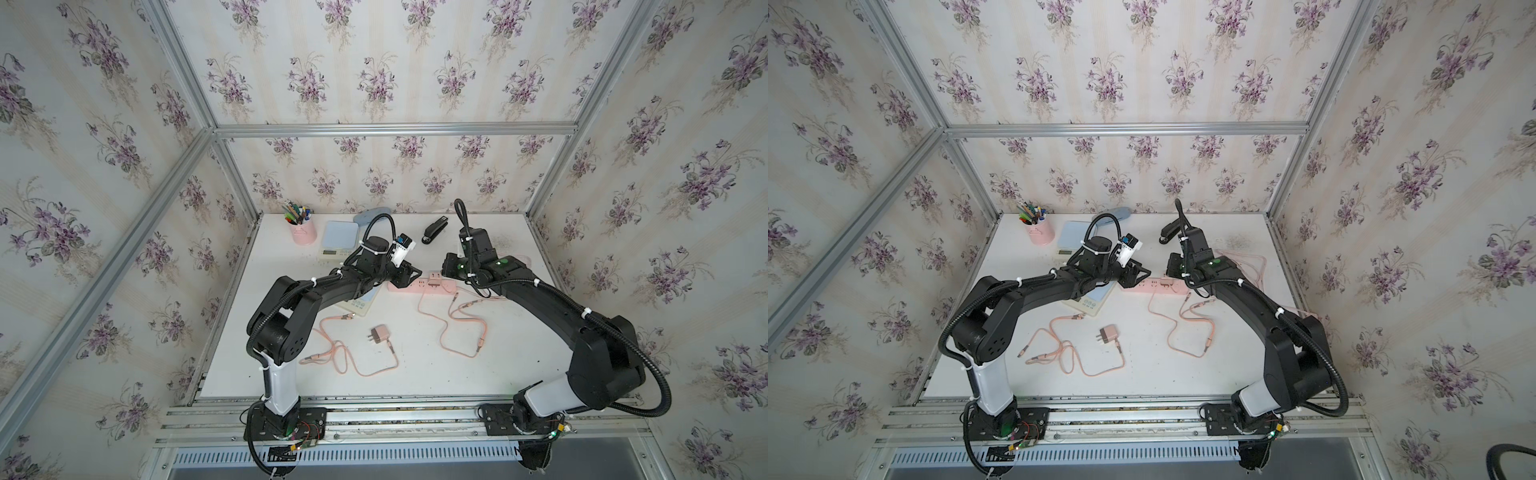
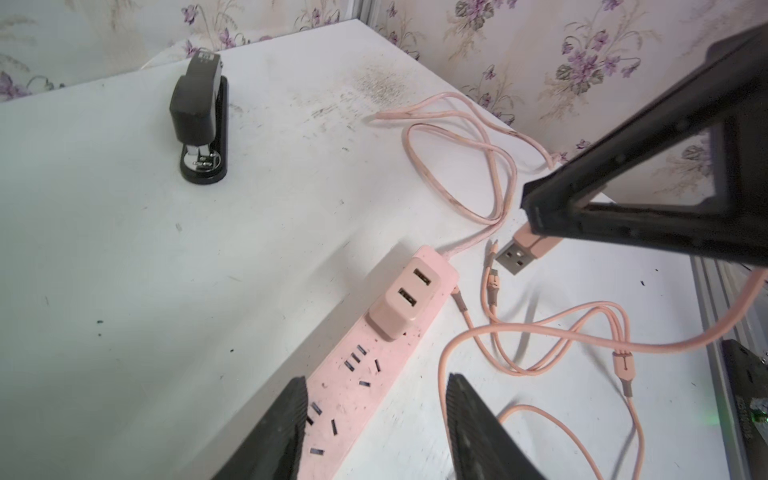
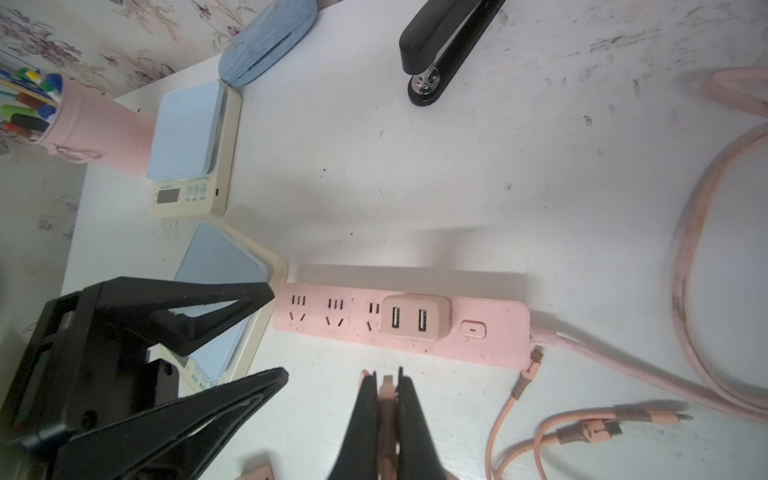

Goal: Charge the electronic scale
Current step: Insert the charging cable into the plug.

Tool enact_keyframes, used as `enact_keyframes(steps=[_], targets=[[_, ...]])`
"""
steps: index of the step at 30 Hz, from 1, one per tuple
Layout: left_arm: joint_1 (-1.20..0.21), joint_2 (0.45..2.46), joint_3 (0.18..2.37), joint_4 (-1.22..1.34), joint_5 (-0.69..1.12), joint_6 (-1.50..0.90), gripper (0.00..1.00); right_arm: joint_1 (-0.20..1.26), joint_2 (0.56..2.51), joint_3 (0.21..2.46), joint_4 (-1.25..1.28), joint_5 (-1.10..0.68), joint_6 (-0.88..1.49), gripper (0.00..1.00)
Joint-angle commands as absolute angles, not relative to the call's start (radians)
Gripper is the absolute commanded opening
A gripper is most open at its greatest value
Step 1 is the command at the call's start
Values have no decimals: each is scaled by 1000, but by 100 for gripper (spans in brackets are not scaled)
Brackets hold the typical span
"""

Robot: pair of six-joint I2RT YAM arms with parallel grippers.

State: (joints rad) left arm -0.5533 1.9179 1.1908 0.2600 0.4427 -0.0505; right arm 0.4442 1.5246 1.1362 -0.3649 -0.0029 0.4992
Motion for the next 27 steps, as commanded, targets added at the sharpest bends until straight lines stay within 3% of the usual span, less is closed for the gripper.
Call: enact_keyframes(steps=[1,27], targets=[[-552,1940,1216,236,371,-92,56,458,1569,1159,-322,86,532,0],[-568,2056,1275,117,310,-67,56,488,1697,1190,-411,180,620,0]])
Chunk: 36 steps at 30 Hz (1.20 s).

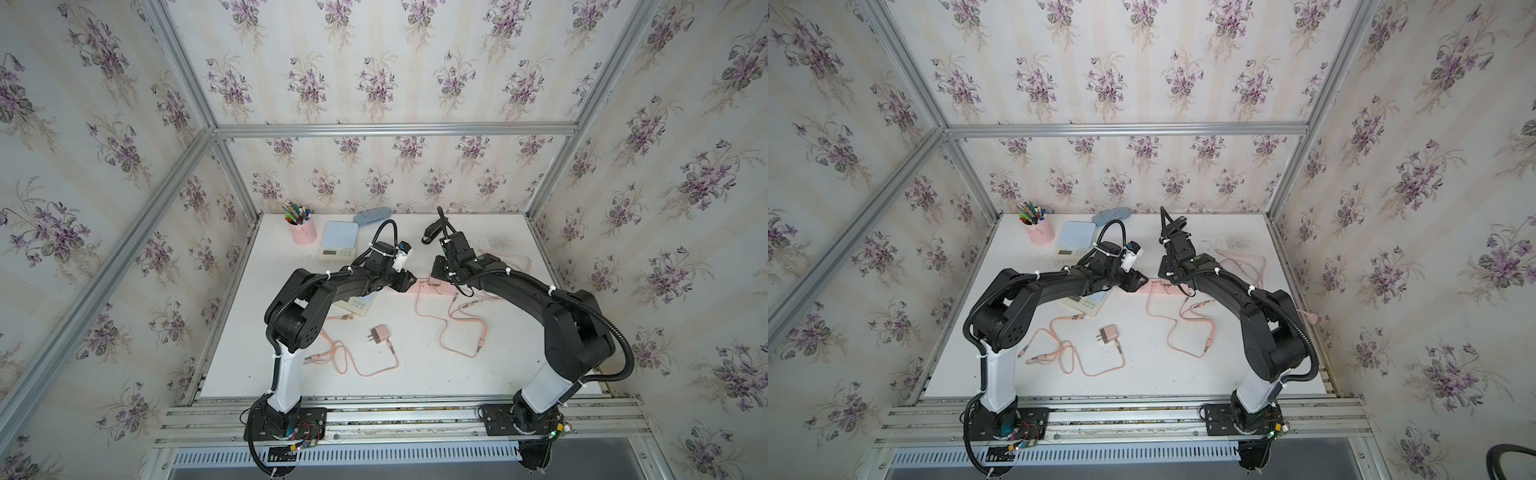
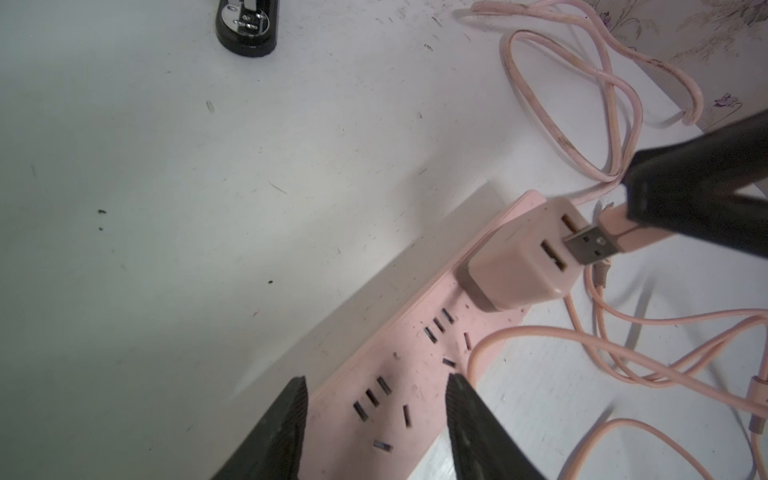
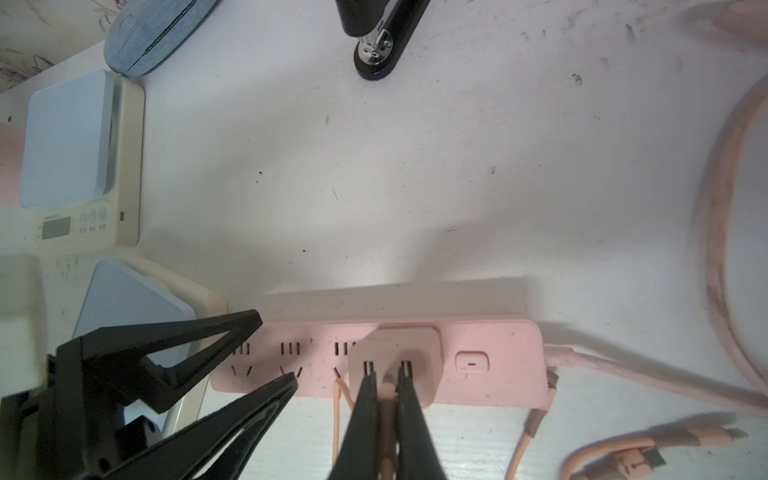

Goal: Charge the electronic scale
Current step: Insert the charging cable into the plug.

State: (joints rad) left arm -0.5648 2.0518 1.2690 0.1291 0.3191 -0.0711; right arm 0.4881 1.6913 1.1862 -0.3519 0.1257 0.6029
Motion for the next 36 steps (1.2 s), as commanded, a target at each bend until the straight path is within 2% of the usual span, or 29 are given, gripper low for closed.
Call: enact_keyframes(steps=[1,16,17,27,36], targets=[[-569,2057,1276,115,309,-65,56,489,1698,1191,-413,188,617,0],[-570,2083,1278,87,301,-60,56,489,1741,1202,-408,213,575,0],[-571,2084,1278,86,302,-60,52,488,1744,1208,-415,215,569,0],[-574,2090,1279,77,300,-61,50,500,1724,1177,-447,229,562,0],[-581,2098,1282,60,292,-62,50,584,1790,1200,-518,271,572,0]])
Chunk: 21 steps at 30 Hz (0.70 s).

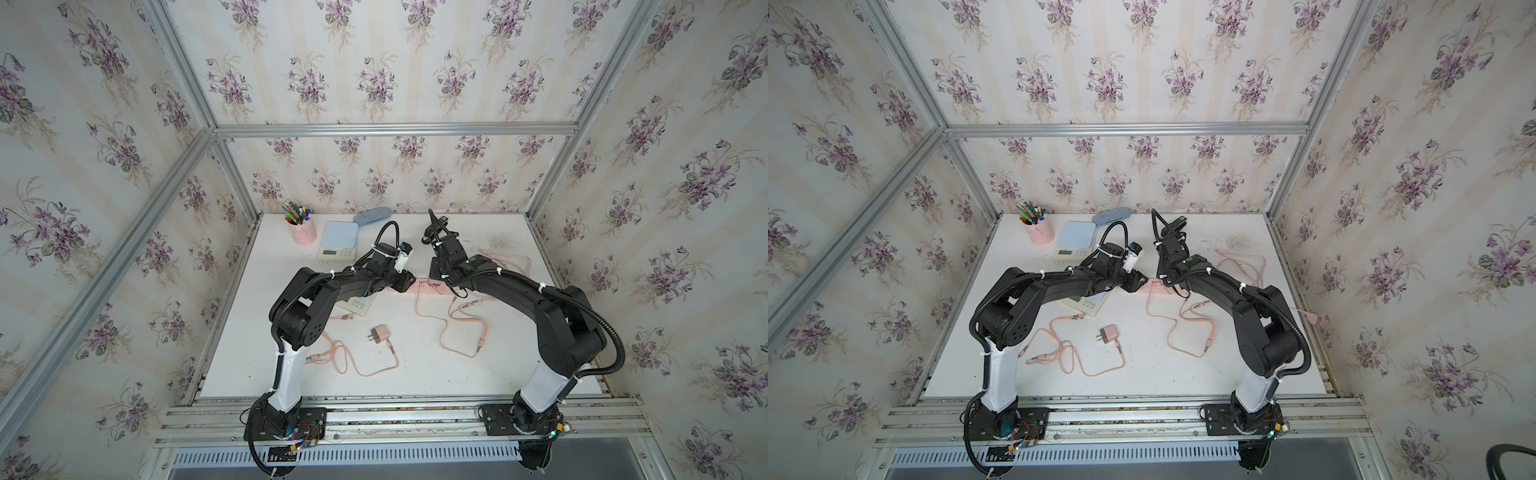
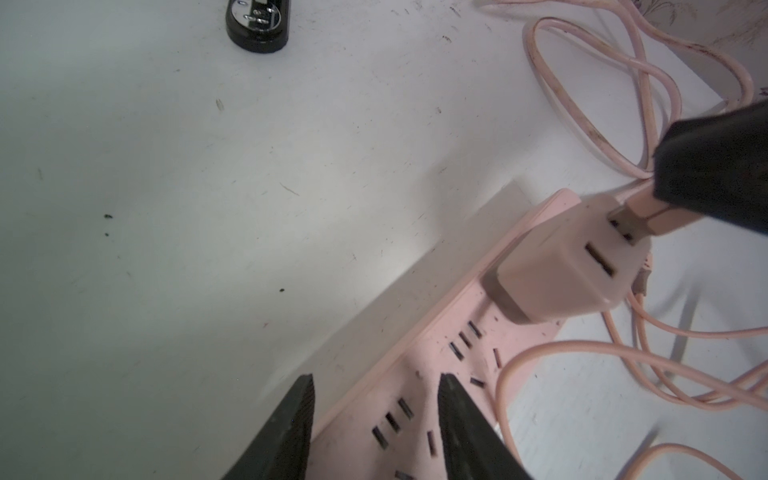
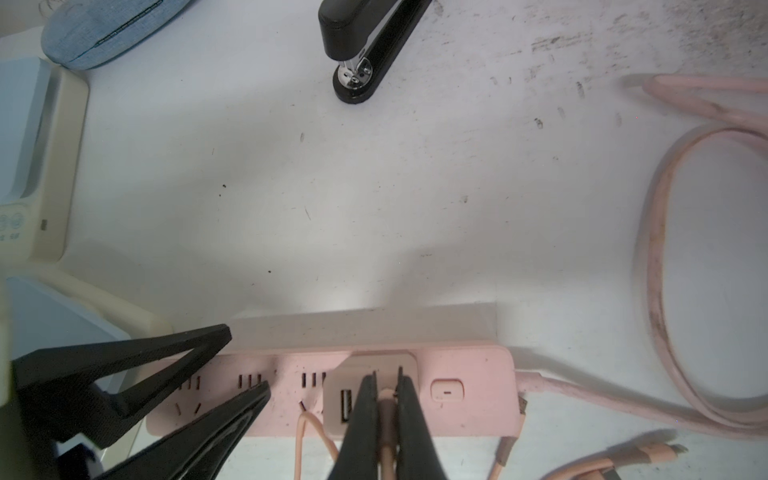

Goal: Charge the electronic scale
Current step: Insert the charging cable into the plug.

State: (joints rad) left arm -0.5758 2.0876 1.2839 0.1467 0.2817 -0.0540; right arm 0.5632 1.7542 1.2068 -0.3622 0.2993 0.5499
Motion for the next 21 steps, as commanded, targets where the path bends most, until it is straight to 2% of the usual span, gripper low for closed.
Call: enact_keyframes(steps=[1,7,12,13,17,19,21], targets=[[-583,2098,1281,58,292,-62,50,586,1801,1199,-528,264,578,0],[-583,2093,1279,49,291,-57,50,588,1828,1139,-527,190,615,0],[-583,2064,1292,39,295,-58,52,583,1808,1170,-512,210,600,0],[-583,2050,1298,31,295,-53,53,580,1802,1203,-514,215,587,7],[-580,1988,1319,-1,290,-32,54,574,1773,1348,-526,229,528,45],[-574,1959,1317,-5,291,-34,54,574,1756,1418,-541,230,504,56],[-571,1936,1309,-9,291,-34,58,574,1733,1469,-557,221,487,61]])
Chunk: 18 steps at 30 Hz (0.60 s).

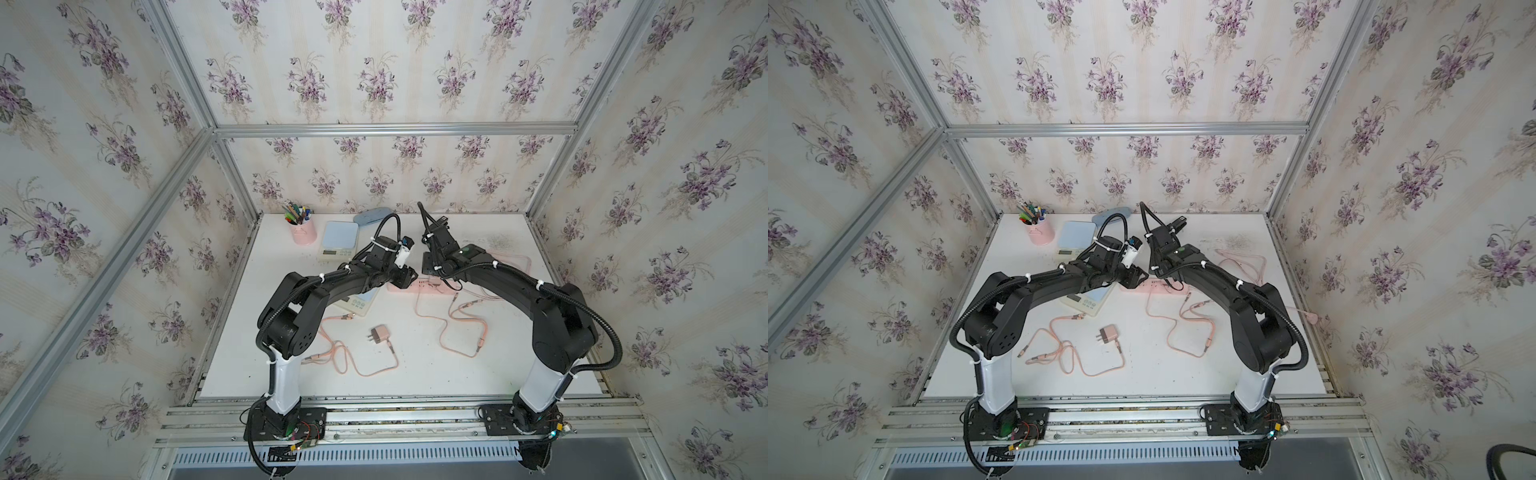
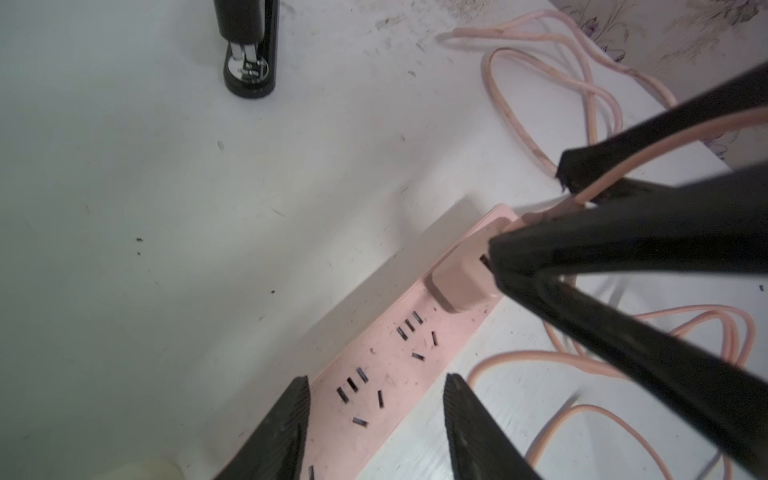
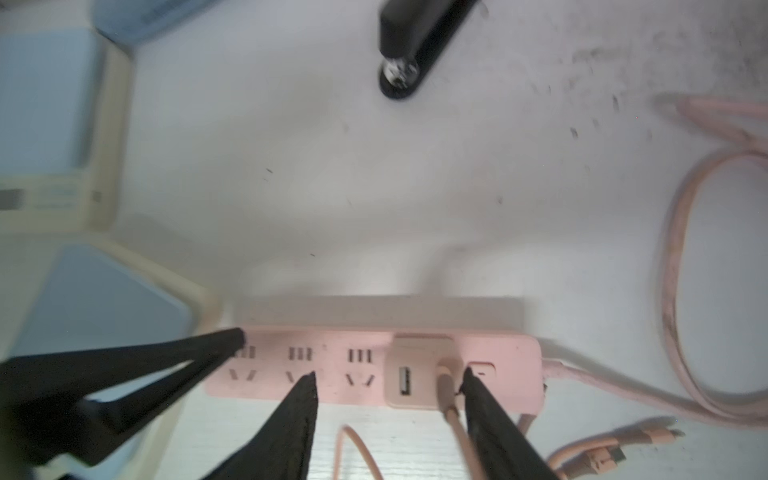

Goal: Charge the electronic scale
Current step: Insert the charging cable into the plug, then adjust the charging cable at the center of the board.

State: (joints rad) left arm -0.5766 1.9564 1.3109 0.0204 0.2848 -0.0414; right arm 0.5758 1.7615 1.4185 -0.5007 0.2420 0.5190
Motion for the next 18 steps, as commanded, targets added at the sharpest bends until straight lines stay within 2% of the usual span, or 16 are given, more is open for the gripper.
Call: enact_keyframes(steps=[1,5,7,12,15,18], targets=[[-569,1925,1304,-11,289,-33,58,574,1717,1485,-566,219,484,62],[-568,1875,1272,-19,284,-34,58,552,1612,1432,-570,222,498,64],[-567,1846,1255,-24,288,-35,58,482,1550,1344,-548,207,512,63],[-571,1780,1205,-38,298,-42,57,341,1430,1084,-456,83,559,53],[-578,1750,1179,-55,304,-43,57,294,1411,977,-399,31,584,51],[-585,1731,1162,-67,308,-43,57,288,1454,937,-378,16,583,55]])
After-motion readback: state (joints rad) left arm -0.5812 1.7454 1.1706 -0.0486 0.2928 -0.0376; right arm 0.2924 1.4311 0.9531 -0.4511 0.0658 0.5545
